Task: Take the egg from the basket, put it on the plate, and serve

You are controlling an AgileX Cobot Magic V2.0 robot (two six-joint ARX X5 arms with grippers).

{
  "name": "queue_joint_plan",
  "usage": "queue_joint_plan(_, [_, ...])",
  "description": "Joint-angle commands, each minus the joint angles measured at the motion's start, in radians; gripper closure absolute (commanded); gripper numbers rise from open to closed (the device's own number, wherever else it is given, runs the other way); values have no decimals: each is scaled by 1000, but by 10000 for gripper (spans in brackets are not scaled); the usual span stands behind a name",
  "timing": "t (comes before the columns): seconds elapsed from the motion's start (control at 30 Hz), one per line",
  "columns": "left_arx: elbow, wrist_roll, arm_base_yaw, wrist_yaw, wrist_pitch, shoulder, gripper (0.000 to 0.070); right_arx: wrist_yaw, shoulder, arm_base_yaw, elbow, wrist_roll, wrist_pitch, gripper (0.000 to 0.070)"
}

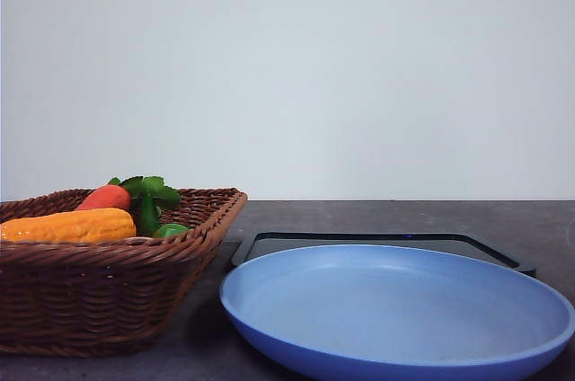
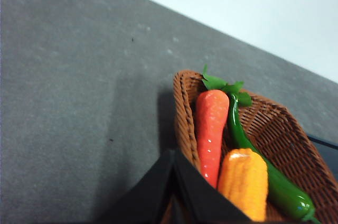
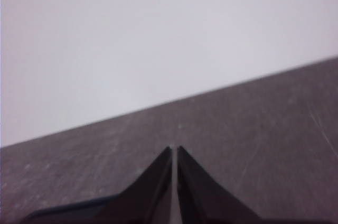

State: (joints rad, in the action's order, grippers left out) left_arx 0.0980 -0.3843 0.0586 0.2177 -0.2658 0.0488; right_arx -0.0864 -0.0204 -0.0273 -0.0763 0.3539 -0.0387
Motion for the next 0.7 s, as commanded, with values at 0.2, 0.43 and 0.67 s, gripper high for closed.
queue_joint_plan(0.2, [191,11,0,53,-85,185,700,-3,-95,1,-219,14,251,700])
queue_joint_plan(0.43, [321,40,-20,173,-79,387,700,-83,-243,1,-351,-7,312,700])
queue_joint_plan(0.67, [402,65,-103,285,-80,587,700,-305,-457,1,-446,-25,412,700])
